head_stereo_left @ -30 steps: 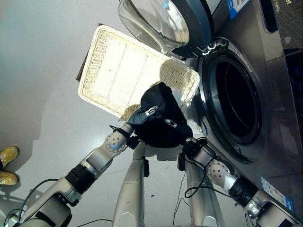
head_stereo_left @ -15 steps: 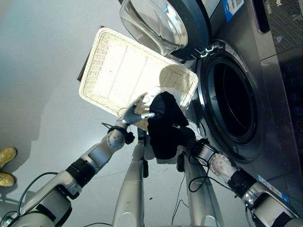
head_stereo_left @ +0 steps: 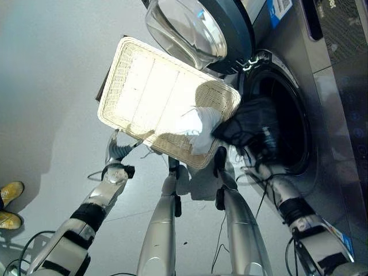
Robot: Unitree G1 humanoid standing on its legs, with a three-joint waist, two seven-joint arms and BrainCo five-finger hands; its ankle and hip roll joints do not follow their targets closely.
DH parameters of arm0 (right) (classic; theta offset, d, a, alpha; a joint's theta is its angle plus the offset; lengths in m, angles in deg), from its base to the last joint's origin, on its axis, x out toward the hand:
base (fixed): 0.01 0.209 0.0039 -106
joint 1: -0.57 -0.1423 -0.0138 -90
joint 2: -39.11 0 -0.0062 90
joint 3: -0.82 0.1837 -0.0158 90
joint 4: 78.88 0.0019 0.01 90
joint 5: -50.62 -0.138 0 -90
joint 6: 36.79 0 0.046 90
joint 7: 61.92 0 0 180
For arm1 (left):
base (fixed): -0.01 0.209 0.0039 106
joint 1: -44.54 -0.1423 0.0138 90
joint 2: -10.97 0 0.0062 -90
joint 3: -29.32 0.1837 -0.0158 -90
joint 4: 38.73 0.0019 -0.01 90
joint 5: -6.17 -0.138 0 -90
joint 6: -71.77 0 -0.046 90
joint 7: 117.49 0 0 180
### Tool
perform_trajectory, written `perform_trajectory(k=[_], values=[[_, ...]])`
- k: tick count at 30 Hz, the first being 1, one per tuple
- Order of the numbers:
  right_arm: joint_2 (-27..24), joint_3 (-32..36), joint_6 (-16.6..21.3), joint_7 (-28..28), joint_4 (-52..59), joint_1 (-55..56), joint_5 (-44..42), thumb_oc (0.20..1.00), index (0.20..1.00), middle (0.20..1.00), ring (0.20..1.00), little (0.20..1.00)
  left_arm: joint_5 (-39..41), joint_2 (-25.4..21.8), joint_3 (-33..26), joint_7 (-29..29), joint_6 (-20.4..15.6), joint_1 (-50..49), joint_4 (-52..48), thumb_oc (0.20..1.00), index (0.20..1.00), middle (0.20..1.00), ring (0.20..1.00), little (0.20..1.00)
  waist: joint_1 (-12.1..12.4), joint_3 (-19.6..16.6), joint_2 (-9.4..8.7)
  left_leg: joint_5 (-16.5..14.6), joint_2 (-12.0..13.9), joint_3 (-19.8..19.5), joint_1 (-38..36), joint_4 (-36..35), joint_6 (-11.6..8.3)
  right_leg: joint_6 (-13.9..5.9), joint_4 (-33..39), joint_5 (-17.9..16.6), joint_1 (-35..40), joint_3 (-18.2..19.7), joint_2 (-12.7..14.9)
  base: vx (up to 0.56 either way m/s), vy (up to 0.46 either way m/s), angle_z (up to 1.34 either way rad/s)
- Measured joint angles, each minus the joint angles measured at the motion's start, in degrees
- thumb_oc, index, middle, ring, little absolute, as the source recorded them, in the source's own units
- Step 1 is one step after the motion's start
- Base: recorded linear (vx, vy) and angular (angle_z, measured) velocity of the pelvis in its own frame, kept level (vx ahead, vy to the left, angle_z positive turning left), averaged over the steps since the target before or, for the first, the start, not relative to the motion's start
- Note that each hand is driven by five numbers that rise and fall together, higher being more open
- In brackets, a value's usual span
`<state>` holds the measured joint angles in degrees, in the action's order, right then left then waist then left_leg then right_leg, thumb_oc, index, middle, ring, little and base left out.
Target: Put the clothes into the washing machine.
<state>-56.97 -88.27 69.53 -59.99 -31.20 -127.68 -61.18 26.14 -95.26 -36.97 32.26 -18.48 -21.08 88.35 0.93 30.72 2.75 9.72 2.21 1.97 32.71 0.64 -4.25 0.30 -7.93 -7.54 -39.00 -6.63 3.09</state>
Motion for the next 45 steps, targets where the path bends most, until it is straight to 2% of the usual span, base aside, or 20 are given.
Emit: perform_trajectory(k=[3,5,6,7,8,9,10,11,15,17,20,21,23,28,29,31,32,34,36,45], values=[[-0.2,8.1,8.0,6.1,-2.6,-6.1,-0.9,0.200,0.200,0.200,0.200,0.200,1.0,0.4,2.4,1.7,-2.3,-0.2,0.5,1.000,1.000,1.000,1.000,1.000,0.6,0.2,2.42,0.2,-0.2,0.2,0.0,-0.4,0.20,-0.12,1.4,-0.9,0.5,-0.1,0.1,0.03,-0.017,0.02],[-0.2,12.2,18.6,13.6,-1.4,-7.1,-1.0,0.200,0.200,0.200,0.200,0.200,1.5,1.7,2.9,2.0,-4.3,-0.4,0.0,1.000,1.000,1.000,1.000,1.000,1.9,0.2,3.50,0.2,-0.4,0.6,0.1,-0.8,0.34,-0.30,2.4,-1.4,0.6,0.3,0.2,0.03,0.002,-0.06],[-0.2,12.2,18.6,13.6,-1.4,-7.1,-1.0,0.200,0.200,0.200,0.200,0.200,1.5,1.7,2.9,2.0,-4.3,-0.4,0.0,1.000,1.000,1.000,1.000,1.000,1.9,0.2,3.50,0.2,-0.4,0.6,0.1,-0.8,0.34,-0.30,2.4,-1.4,0.6,0.3,0.2,0.00,0.000,0.00],[-0.1,12.3,26.3,17.9,0.5,-6.6,-1.5,0.200,0.200,0.200,0.200,0.200,1.5,2.0,3.9,2.0,-4.6,-1.3,-1.5,1.000,1.000,1.000,1.000,1.000,2.0,0.2,4.15,0.5,-0.5,0.7,0.2,-1.4,0.63,-0.41,2.5,-1.4,0.2,0.3,0.3,0.00,0.000,0.00],[-0.2,12.3,30.1,19.9,1.4,-6.7,-1.7,0.489,0.489,0.489,0.489,0.489,1.5,1.9,4.5,2.0,-4.7,-1.7,-2.6,1.000,1.000,1.000,1.000,1.000,2.4,0.2,4.21,0.5,-0.6,1.0,0.5,-1.5,0.69,-0.46,2.5,-1.5,-0.3,0.6,0.3,0.02,0.006,-0.08],[-0.6,12.4,34.9,22.1,2.1,-7.0,-1.7,0.564,0.564,0.564,0.564,0.564,1.6,1.8,4.9,2.0,-4.6,-2.2,-4.1,1.000,1.000,1.000,1.000,1.000,2.9,0.2,4.27,0.5,-0.7,1.1,1.1,-1.5,0.72,-0.51,2.5,-1.5,-1.0,0.9,0.4,0.02,0.021,-0.08],[-1.5,12.4,38.6,23.9,1.8,-7.4,-1.7,1.000,1.000,1.000,1.000,1.000,1.6,1.5,5.6,2.2,-4.4,-2.3,-5.7,1.000,1.000,1.000,1.000,1.000,3.2,0.3,4.55,0.6,-0.7,1.1,1.5,-1.5,0.75,-0.43,2.3,-1.6,-1.5,0.9,0.4,0.01,0.036,-0.02],[-2.3,12.5,41.9,25.8,1.7,-8.7,-1.7,1.000,1.000,1.000,1.000,1.000,1.6,0.3,6.8,2.6,-4.1,-2.3,-8.9,1.000,1.000,1.000,1.000,1.000,3.3,0.3,4.74,0.6,-0.8,1.0,2.0,-1.5,0.77,-0.14,2.2,-1.8,-1.9,0.8,0.5,0.03,0.039,0.02],[-2.6,12.5,42.5,26.6,1.3,-9.2,-1.7,1.000,1.000,1.000,1.000,1.000,1.6,-0.2,7.1,2.7,-4.0,-2.3,-9.5,1.000,1.000,1.000,1.000,1.000,3.1,0.3,4.74,0.6,-1.0,1.0,2.0,-1.5,0.78,-0.15,2.2,-1.8,-2.0,0.8,0.7,0.00,0.000,0.00],[-3.4,12.0,41.2,26.4,-0.7,-10.5,-1.7,1.000,1.000,1.000,1.000,1.000,2.3,-1.7,7.1,2.8,-3.9,-1.9,-10.8,1.000,1.000,1.000,1.000,1.000,3.2,0.2,4.93,0.5,-1.5,1.0,1.4,-1.5,0.84,-0.46,1.9,-1.6,-1.7,1.0,1.2,-0.03,0.038,0.00],[-5.2,1.2,15.1,11.0,-6.8,-9.2,-1.6,1.000,1.000,1.000,1.000,1.000,6.3,-1.6,6.8,3.1,-3.8,-2.5,-8.6,1.000,1.000,1.000,1.000,1.000,2.8,0.2,5.06,0.8,-1.6,0.8,1.0,-1.6,1.13,-0.71,1.3,-1.4,-1.3,0.0,1.6,-0.03,0.023,0.05],[-5.2,0.1,9.8,7.4,-6.9,-9.4,-1.2,1.000,1.000,1.000,1.000,1.000,7.0,-0.7,6.5,3.2,-3.9,-2.4,-7.2,1.000,1.000,1.000,1.000,1.000,2.8,0.2,5.07,0.9,-1.7,0.8,1.1,-1.5,1.26,-0.90,0.9,-1.3,-1.6,0.0,1.7,0.00,0.000,0.00],[-4.3,-0.5,5.9,3.7,-8.2,-9.7,3.7,1.000,1.000,1.000,1.000,1.000,7.3,1.1,6.5,3.5,-3.9,-2.8,-5.5,1.000,1.000,1.000,1.000,1.000,2.9,0.1,5.10,0.9,-1.6,0.8,1.0,-1.5,1.22,-0.81,0.7,-1.2,-1.6,-0.1,1.6,0.00,0.006,0.03],[-4.1,-1.2,5.4,2.3,-9.4,-9.7,12.6,1.000,1.000,1.000,1.000,1.000,7.2,3.3,6.7,4.0,-4.1,-3.7,-5.2,1.000,1.000,1.000,1.000,1.000,2.9,0.1,5.10,1.1,-1.6,0.6,1.4,-1.5,1.22,-0.81,0.5,-1.2,-1.8,-0.4,1.8,-0.01,0.021,0.05],[-3.8,-3.3,6.2,5.1,-9.8,-9.9,25.6,1.000,1.000,1.000,1.000,1.000,7.2,5.6,6.8,4.0,-4.1,-4.7,-4.8,1.000,1.000,1.000,1.000,1.000,2.9,0.1,5.12,1.3,-1.9,0.2,2.0,-1.7,1.41,-0.87,0.5,-1.2,-2.3,-0.7,2.1,-0.04,0.107,0.08],[-3.6,-5.1,5.9,8.9,-9.9,-10.1,35.5,1.000,1.000,1.000,1.000,1.000,7.2,6.8,6.8,4.0,-4.2,-4.8,-4.7,1.000,1.000,1.000,1.000,1.000,3.0,0.1,5.16,1.5,-2.0,0.1,2.5,-2.1,1.52,-0.90,0.5,-1.3,-2.7,-0.9,2.2,-0.04,0.117,0.08],[-5.4,-10.8,4.4,15.5,-9.3,-10.1,52.7,1.000,1.000,1.000,1.000,1.000,7.1,7.8,6.0,4.0,-4.4,-4.8,-4.5,1.000,1.000,1.000,1.000,1.000,2.8,0.0,5.26,1.5,-2.1,-0.1,3.0,-1.9,1.54,-0.96,0.5,-1.2,-3.1,-1.3,2.3,-0.01,0.042,0.08],[-7.3,-15.9,0.1,21.1,-7.3,-10.2,73.1,1.000,1.000,1.000,1.000,1.000,6.5,8.1,6.1,4.2,-4.5,-4.7,-4.6,1.000,1.000,1.000,1.000,1.000,3.0,0.0,5.26,1.7,-2.1,-0.7,3.8,-1.9,1.76,-1.02,0.5,-1.1,-3.6,-1.9,2.4,-0.01,0.060,0.12],[-8.6,-19.6,-4.4,25.8,-4.6,-9.9,85.7,1.000,1.000,1.000,1.000,1.000,6.1,8.2,5.9,4.3,-4.8,-4.9,-4.3,1.000,1.000,1.000,1.000,1.000,3.3,0.0,5.26,1.9,-2.1,-0.9,4.0,-1.8,1.72,-1.01,0.4,-1.0,-3.6,-2.2,2.5,0.00,0.093,0.09],[-10.1,-25.7,-14.0,35.1,6.6,-5.4,110.6,1.000,1.000,1.000,1.000,1.000,5.5,9.1,4.0,4.5,-7.4,-6.2,-0.9,1.000,1.000,1.000,1.000,1.000,3.1,0.1,5.22,1.8,-2.7,-1.0,4.0,-1.9,1.76,-1.74,-0.9,0.1,-3.7,-2.6,3.2,0.00,0.090,0.05]])
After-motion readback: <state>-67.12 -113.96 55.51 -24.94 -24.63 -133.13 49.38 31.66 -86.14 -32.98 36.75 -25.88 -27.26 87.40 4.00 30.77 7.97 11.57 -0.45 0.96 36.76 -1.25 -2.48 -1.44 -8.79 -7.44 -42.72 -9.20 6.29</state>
